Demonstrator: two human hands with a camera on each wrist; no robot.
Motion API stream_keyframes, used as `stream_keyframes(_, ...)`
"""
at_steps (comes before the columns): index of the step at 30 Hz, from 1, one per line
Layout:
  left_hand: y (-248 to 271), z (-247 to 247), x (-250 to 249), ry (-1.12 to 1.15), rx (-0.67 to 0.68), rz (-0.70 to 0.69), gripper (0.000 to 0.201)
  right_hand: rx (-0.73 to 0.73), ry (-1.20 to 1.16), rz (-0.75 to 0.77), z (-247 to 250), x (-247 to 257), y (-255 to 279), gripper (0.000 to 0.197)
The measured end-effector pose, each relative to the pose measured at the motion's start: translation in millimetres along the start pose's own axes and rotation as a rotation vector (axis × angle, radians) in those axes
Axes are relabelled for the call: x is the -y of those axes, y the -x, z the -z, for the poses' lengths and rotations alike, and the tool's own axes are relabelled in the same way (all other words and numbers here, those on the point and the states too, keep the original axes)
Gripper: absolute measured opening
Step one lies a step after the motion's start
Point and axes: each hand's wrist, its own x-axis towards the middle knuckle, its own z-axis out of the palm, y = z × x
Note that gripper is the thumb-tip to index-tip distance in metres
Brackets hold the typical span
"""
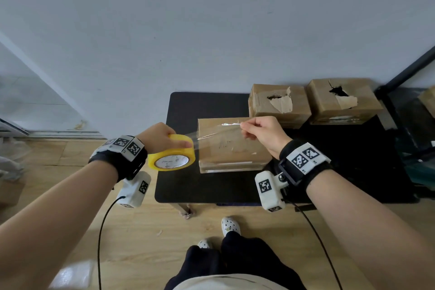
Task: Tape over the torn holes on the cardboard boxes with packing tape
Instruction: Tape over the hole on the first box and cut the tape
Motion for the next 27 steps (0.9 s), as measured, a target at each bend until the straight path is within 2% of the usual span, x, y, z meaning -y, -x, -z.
stream_keyframes(7, -12, 0, 7, 0.072, 0.044, 0.044, 0.051, -0.087, -0.026, -0.061, 7, -26, -3, 0.018)
stream_keyframes(11, -20, -1, 12, 0.062, 0.002, 0.057, 0.052, -0.075, -0.007, -0.064, 7, -31, -9, 0.016)
stream_keyframes(15, -19, 4, 18, 0.140, 0.085, 0.030, 0.041, -0.097, 0.049, -0.094, 14, -33, -18, 0.017)
stream_keyframes(19, -22, 2, 21, 0.090, 0.107, 0.017, 0.036, -0.101, 0.206, -0.121, 10, -39, -22, 0.024)
stream_keyframes(22, -25, -4, 22, 0.085, 0.072, 0.015, 0.023, -0.139, 0.356, -0.083, 4, -43, -28, 0.017)
stream_keyframes(27, -28, -5, 23, 0.115, 0.044, 0.020, 0.022, -0.181, 0.483, -0.079, -2, -44, -33, 0.015)
